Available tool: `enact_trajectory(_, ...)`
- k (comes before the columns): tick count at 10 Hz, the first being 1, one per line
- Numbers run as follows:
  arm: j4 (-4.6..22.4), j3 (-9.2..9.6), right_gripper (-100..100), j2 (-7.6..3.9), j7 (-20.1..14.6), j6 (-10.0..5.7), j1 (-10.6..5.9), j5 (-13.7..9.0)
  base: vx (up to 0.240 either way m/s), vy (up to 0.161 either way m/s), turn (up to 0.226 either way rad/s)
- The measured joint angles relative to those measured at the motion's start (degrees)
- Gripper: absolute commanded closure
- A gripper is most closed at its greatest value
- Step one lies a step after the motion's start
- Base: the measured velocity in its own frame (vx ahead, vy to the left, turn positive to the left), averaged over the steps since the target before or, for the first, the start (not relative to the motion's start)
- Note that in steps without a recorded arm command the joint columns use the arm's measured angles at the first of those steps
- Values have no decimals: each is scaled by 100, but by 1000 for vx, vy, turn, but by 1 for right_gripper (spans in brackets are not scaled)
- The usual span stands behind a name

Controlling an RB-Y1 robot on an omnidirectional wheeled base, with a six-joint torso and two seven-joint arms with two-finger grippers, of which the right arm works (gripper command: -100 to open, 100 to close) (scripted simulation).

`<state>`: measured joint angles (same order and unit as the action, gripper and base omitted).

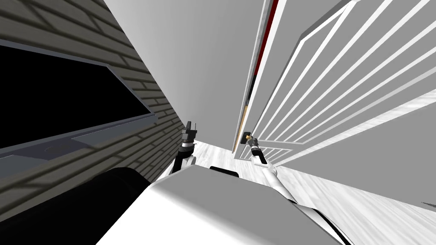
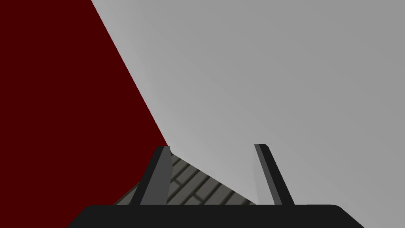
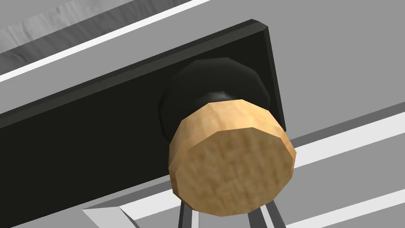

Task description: Pull the door open

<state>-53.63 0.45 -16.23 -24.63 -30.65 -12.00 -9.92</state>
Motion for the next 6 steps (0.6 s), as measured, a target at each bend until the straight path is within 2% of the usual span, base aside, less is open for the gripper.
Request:
enact_trajectory(3, -19, 76, 100, 13, -455, 107, -22, -519, -69, -60, 121)
enact_trajectory(4, 91, 112, 100, 11, -592, 66, -77, -619, -62, -31, 113)
enact_trajectory(6, 138, 157, 100, 11, -901, 90, -112, -947, -85, -60, 135)
